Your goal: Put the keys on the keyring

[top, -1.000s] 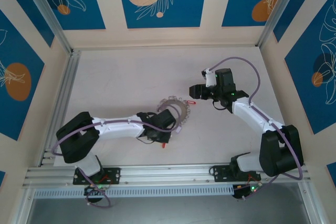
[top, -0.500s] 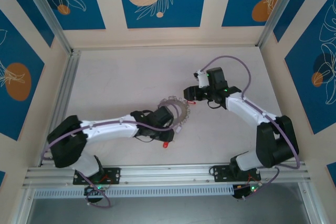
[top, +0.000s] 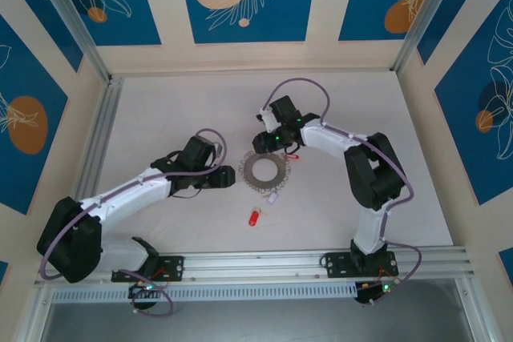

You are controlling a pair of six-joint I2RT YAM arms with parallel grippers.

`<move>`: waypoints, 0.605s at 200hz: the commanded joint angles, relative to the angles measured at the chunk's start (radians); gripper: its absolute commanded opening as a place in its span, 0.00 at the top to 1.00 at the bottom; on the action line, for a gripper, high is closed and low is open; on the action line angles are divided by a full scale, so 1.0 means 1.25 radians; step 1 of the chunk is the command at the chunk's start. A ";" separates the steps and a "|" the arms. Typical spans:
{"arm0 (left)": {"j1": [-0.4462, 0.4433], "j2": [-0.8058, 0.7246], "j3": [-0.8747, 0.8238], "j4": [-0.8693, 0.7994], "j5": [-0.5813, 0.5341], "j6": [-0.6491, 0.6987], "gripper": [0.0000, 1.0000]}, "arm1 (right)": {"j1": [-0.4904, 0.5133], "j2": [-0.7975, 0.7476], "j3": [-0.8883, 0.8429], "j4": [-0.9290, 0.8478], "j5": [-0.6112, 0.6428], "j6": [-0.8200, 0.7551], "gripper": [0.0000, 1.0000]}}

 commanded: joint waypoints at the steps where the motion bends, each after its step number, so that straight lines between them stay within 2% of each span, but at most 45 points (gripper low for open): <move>1: 0.026 0.018 0.023 0.019 0.035 0.059 0.40 | 0.007 0.042 0.059 -0.061 0.025 -0.026 0.59; 66: 0.062 0.035 -0.007 0.068 0.066 0.076 0.38 | 0.029 0.127 0.154 -0.129 0.052 -0.040 0.72; 121: 0.072 0.031 -0.023 0.083 0.070 0.086 0.38 | 0.030 0.165 0.187 -0.175 0.076 -0.039 0.71</move>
